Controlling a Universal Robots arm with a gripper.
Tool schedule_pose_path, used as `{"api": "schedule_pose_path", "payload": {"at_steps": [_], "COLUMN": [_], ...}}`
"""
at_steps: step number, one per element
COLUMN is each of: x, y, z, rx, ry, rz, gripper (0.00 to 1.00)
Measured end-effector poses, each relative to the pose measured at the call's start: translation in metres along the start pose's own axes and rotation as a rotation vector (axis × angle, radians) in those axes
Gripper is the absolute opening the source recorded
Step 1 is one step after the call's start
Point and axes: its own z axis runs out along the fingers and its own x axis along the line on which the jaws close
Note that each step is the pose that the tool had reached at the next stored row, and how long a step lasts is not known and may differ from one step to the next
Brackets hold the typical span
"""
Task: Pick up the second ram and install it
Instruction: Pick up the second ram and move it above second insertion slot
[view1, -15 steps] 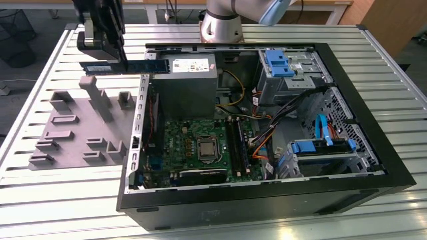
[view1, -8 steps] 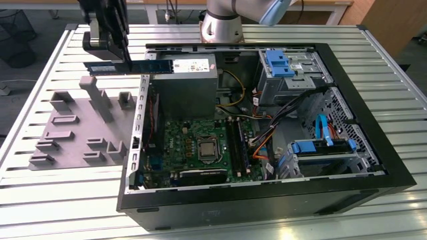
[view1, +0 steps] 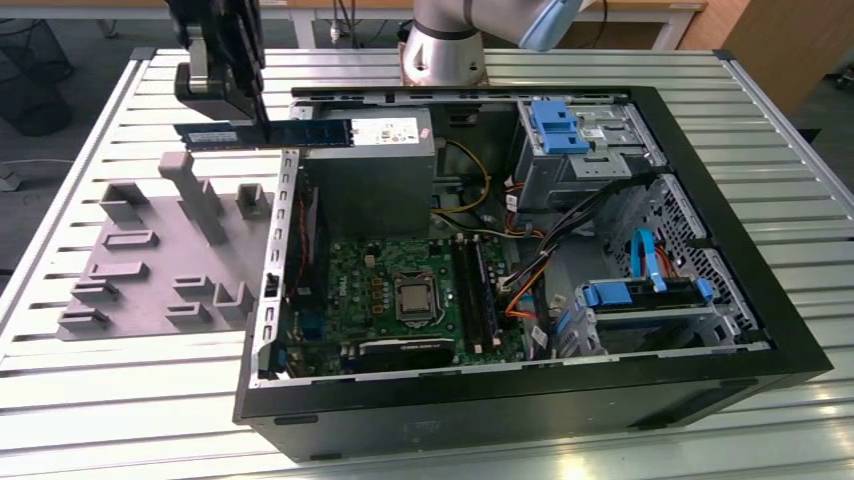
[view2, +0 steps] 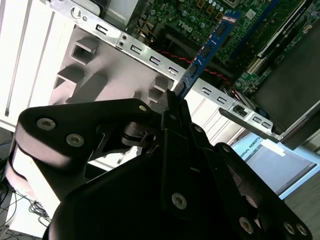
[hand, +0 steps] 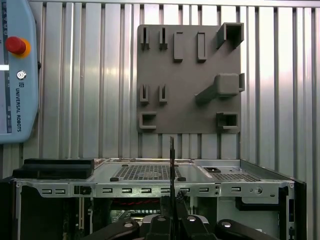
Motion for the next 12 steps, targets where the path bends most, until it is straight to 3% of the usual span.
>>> {"api": "schedule_pose_path", "payload": {"at_steps": [12], "x": [0.0], "y": [-0.0067], "z": [0.0], "rx": [0.0], "ry": [-0.0001], "rz": [0.0], "gripper": [0.14]}}
